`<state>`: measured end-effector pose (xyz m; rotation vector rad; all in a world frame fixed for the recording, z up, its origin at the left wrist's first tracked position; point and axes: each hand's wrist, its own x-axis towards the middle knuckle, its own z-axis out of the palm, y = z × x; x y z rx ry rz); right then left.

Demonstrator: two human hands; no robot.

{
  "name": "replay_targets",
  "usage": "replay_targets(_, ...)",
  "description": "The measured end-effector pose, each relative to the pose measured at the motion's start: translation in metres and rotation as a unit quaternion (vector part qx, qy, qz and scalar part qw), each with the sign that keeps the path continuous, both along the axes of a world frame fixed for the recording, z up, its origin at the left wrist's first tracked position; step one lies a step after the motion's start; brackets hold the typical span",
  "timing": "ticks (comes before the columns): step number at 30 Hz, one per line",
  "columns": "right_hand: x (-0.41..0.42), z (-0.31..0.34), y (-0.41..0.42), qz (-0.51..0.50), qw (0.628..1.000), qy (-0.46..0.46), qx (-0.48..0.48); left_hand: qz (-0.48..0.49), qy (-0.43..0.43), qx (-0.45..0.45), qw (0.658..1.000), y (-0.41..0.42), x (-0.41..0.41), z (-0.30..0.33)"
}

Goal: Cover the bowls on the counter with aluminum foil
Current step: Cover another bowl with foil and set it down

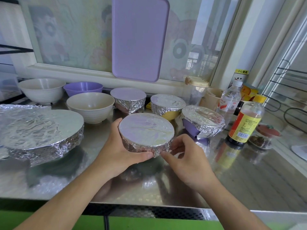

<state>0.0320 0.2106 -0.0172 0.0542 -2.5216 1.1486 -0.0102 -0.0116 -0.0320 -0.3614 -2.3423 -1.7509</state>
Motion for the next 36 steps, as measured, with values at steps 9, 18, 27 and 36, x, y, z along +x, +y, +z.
replay_targets(9, -0.008, 0.000, -0.001, 0.022, 0.999, -0.015, -0.024, -0.006, -0.003, -0.004, 1.000, -0.001, 0.000, 0.003)
replay_targets(18, -0.018, 0.006, 0.006, 0.030, 0.999, -0.019, 0.007, 0.000, -0.006, -0.001, 1.000, -0.002, -0.001, 0.003)
replay_targets(27, -0.023, -0.002, 0.012, 0.052, 0.987, -0.013, 0.149, -0.015, -0.010, 0.009, 1.000, -0.005, -0.007, -0.002)
replay_targets(36, -0.036, 0.022, 0.006, -0.002, 0.975, -0.004, -0.222, -0.018, -0.027, 0.000, 0.999, -0.007, -0.005, 0.003)
